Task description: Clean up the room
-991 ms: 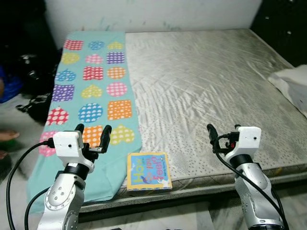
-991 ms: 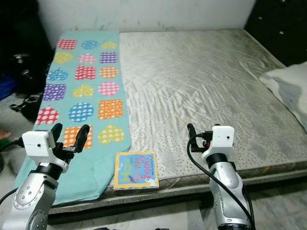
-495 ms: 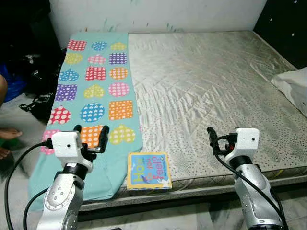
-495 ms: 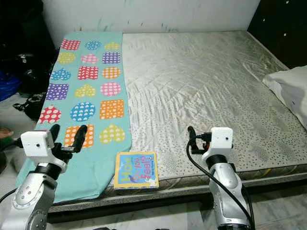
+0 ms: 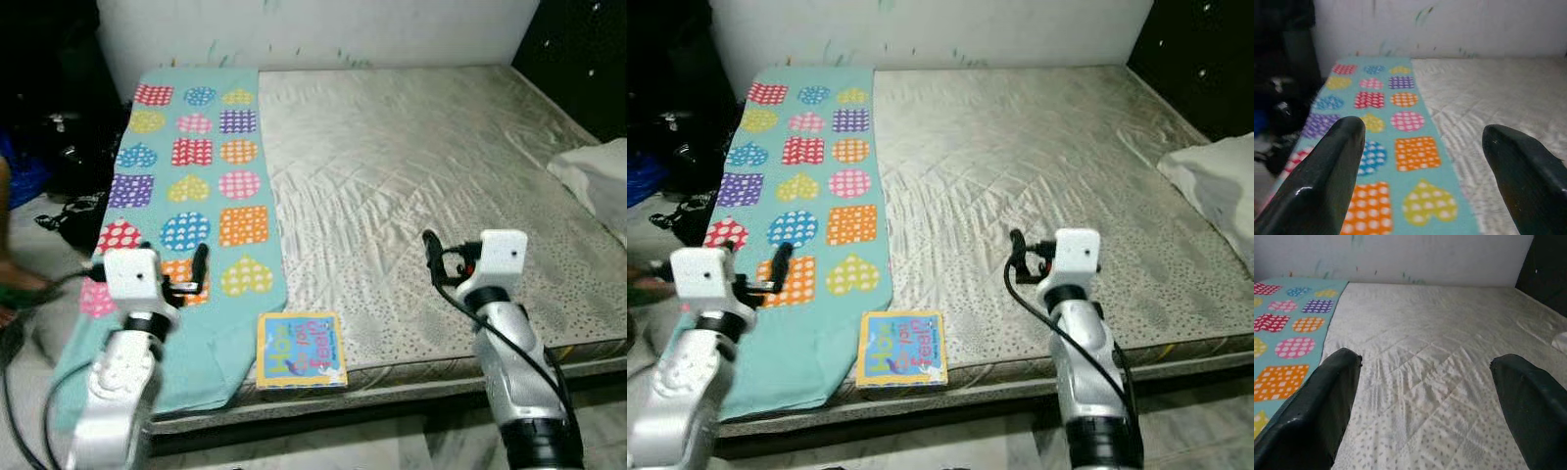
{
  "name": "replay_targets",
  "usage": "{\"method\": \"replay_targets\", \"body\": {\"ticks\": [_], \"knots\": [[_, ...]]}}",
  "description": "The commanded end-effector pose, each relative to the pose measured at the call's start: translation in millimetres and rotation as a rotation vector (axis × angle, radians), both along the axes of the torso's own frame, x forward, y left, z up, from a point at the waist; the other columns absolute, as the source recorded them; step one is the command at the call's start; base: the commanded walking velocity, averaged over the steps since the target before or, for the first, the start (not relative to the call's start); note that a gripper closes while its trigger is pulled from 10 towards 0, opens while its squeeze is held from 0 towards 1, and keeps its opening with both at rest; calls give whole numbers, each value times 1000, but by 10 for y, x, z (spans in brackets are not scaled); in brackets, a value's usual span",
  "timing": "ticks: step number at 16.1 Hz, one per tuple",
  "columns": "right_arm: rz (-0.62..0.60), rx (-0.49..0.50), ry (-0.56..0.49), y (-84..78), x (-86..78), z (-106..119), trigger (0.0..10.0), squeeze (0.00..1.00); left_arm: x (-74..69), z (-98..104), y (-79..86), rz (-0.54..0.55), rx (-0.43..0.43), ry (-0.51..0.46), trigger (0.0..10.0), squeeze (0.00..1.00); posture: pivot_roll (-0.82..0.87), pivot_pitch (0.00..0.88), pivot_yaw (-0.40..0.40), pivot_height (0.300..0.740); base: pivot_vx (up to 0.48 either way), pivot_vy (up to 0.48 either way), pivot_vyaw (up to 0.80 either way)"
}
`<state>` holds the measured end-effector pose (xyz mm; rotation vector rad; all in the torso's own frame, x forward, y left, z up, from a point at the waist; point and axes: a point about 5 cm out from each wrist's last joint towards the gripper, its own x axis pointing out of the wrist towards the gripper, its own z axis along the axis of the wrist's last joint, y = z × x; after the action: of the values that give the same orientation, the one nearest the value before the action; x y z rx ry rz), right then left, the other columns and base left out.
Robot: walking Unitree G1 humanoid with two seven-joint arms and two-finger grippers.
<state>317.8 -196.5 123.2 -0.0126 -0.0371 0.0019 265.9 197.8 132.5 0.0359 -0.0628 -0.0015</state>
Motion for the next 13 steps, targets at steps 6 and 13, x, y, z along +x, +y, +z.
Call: {"method": "replay_targets", "body": {"ticks": [6, 13], "knots": [[-52, 10, 4, -26, 42, -71, 10000, 0, -122, -254, -318, -308, 100, -8, 10000, 0, -14, 0, -47, 740, 0, 0, 0], [-57, -22, 47, -156, -304, -284, 10000, 0, -340, -269, -27, -44, 42, -40, 10000, 0, -14, 66, -78, 740, 0, 0, 0]]}}
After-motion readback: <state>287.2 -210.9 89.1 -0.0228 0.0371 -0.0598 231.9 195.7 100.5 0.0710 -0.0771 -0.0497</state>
